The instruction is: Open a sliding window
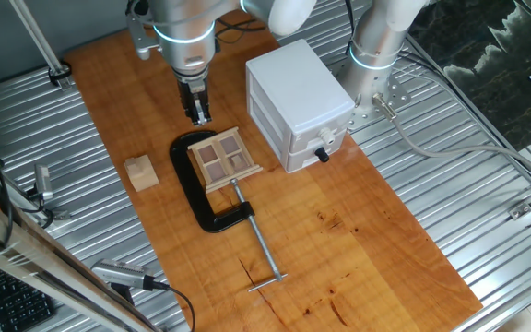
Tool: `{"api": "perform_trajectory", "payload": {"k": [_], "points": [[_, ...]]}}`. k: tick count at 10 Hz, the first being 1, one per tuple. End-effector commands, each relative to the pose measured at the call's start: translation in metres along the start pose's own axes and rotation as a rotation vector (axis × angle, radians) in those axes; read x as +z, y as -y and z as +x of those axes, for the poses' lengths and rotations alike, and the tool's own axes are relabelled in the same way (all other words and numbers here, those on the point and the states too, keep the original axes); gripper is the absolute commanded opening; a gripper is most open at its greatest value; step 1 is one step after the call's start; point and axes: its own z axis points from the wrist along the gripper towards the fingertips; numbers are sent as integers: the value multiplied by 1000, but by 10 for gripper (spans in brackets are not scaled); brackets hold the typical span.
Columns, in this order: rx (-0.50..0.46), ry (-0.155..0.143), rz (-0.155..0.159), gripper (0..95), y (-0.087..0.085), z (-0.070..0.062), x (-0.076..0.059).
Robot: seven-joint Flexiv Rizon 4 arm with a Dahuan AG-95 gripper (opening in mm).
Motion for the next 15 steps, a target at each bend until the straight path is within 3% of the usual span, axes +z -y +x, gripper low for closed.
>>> {"api": "perform_trajectory", "payload": {"k": [1, 3, 6, 7, 12, 15], "points": [[38, -15, 3, 0, -1, 0, 0], [36, -22, 1, 0, 0, 0, 4], [-1, -20, -1, 0, 2, 4, 35], [-2, -21, 0, 0, 2, 5, 39], [-10, 1, -3, 0, 0, 6, 58], [-3, 14, -4, 0, -3, 10, 82]]}}
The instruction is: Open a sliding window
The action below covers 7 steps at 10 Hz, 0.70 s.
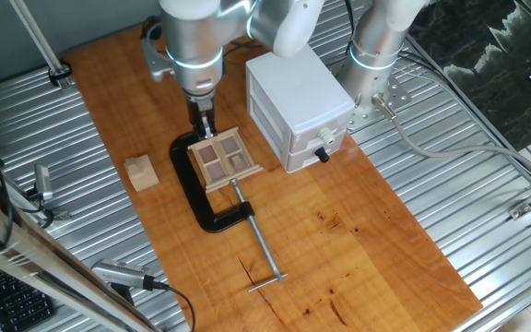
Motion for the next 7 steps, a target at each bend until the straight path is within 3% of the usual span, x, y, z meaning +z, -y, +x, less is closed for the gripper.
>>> {"api": "perform_trajectory", "payload": {"k": [1, 7], "points": [[5, 3, 3, 0, 0, 1, 7], [-8, 3, -3, 0, 1, 0, 11]]}}
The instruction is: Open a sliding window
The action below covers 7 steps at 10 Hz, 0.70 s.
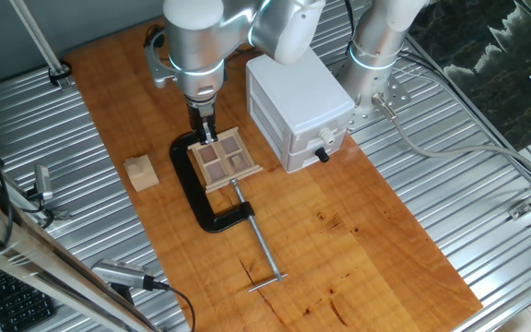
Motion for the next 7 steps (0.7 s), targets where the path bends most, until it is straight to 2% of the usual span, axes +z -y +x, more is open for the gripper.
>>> {"api": "perform_trajectory", "payload": {"k": [1, 3, 7], "points": [[-10, -6, 1, 0, 0, 0, 0], [-17, -16, 5, 0, 0, 0, 0], [-25, -15, 1, 0, 0, 0, 0]]}}
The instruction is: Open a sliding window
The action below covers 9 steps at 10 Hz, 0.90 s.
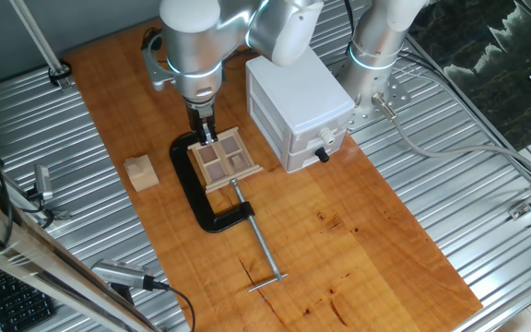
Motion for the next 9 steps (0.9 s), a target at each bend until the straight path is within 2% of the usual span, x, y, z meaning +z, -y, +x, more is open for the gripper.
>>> {"api": "perform_trajectory", "payload": {"k": [1, 4, 6, 9], "points": [[4, 1, 0, 0, 0, 0, -1], [-10, 13, -15, 0, 0, 0, -1], [-115, 21, -50, 0, 0, 0, -1], [-164, 24, -46, 0, 0, 0, -1]]}}
